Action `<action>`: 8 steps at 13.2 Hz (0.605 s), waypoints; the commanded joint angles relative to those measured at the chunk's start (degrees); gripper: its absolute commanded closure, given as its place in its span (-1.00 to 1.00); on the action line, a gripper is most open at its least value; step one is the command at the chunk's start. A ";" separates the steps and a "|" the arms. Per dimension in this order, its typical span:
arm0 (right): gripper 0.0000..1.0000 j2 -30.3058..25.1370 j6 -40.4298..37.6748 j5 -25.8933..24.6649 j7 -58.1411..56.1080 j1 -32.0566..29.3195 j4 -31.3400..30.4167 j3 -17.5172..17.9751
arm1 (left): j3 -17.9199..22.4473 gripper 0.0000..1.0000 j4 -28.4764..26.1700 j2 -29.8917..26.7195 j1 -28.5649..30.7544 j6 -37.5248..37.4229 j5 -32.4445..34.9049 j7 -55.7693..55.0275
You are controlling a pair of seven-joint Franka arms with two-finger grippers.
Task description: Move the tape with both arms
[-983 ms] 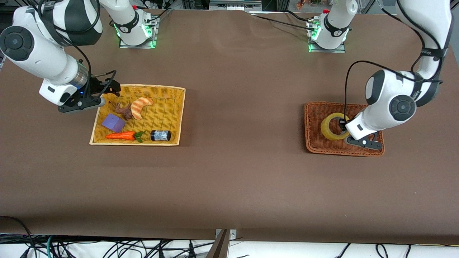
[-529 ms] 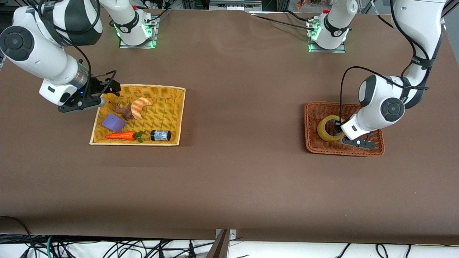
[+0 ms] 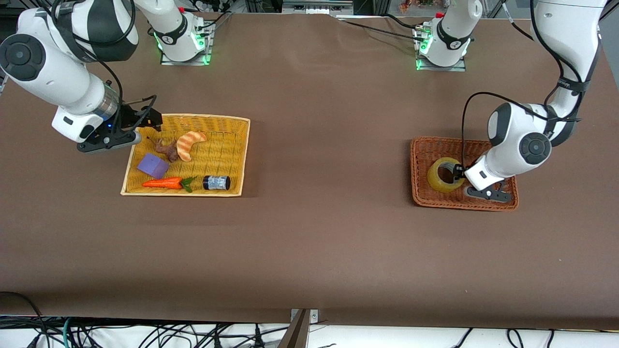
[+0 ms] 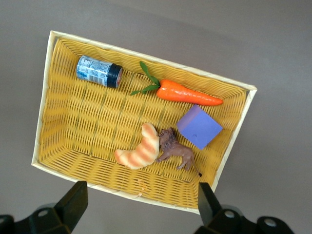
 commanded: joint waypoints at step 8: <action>-1.00 -2.61 1.22 -1.17 -2.94 0.20 0.41 0.16 | -0.17 -1.00 39.49 -7.78 -0.65 -48.36 -5.06 -1.03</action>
